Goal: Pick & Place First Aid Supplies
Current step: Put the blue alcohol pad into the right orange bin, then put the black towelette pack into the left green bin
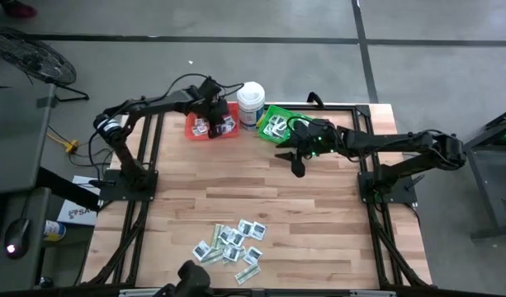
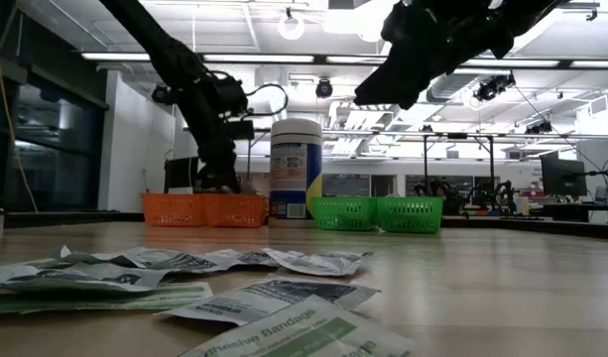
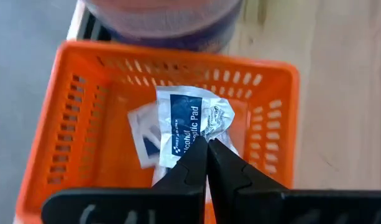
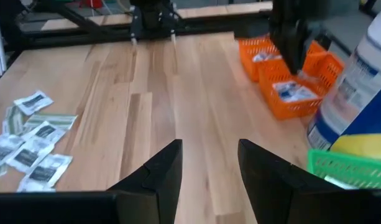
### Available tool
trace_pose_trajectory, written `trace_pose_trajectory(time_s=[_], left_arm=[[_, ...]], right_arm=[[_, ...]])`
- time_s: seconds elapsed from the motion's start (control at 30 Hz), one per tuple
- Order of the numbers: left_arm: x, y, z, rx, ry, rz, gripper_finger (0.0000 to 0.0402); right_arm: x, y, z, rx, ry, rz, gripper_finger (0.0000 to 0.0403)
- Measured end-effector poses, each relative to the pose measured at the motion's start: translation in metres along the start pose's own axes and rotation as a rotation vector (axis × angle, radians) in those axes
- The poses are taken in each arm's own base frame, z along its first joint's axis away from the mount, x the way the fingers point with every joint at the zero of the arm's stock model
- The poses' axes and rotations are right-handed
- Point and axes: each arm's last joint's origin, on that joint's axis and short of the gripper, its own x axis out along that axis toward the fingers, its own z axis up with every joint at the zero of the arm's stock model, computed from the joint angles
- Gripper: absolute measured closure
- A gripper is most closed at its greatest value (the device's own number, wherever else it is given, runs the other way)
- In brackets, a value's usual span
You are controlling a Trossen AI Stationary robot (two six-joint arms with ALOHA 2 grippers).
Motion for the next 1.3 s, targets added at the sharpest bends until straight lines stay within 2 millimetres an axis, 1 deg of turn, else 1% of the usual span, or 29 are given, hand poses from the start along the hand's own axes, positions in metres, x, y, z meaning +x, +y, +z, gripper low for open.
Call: trace_pose_trajectory(time_s=[0.17,0.33,0.4,0.5,0.73,0.8,0.87,0.97,1.07,1.2,1.3], left_arm=[[0.012,0.004,0.002,0.023,-0.025,0.019,0.0401],[0.014,0.006,0.002,0.04,-0.012,0.065,0.04],[0.014,0.006,0.002,0.071,-0.005,0.078,0.0392],[0.014,0.006,0.002,0.096,-0.007,0.067,0.0366],[0.012,0.004,0.002,0.099,-0.018,0.019,0.0279],[0.006,0.003,0.004,0.101,-0.007,0.005,0.0262],[-0.004,0.002,0.006,0.11,0.019,-0.009,0.0253],[-0.021,-0.001,0.008,0.113,0.045,-0.022,0.0251],[-0.036,-0.009,0.009,0.105,0.062,-0.046,0.0253],[-0.052,-0.03,0.01,0.123,0.108,-0.103,0.0258],[-0.063,-0.051,0.014,0.14,0.132,-0.149,0.0262]], right_arm=[[0.0,-0.001,0.004,0.035,-0.039,-0.038,0.0254],[0.0,-0.002,0.006,0.055,-0.062,-0.056,0.0254],[0.0,-0.002,0.006,0.06,-0.064,-0.057,0.0254],[0.0,-0.002,0.006,0.085,-0.067,-0.068,0.0254],[0.0,-0.002,0.006,0.094,-0.068,-0.084,0.0254],[0.0,-0.003,0.006,0.107,-0.068,-0.084,0.0254],[0.0,-0.003,0.006,0.121,-0.069,-0.083,0.0254],[-0.001,-0.002,0.007,0.14,-0.07,-0.075,0.0254],[-0.005,-0.001,0.007,0.14,-0.066,-0.074,0.0254],[-0.011,0.002,0.004,0.09,-0.012,-0.008,0.0254],[-0.009,0.011,-0.003,0.03,0.063,0.089,0.0254]])
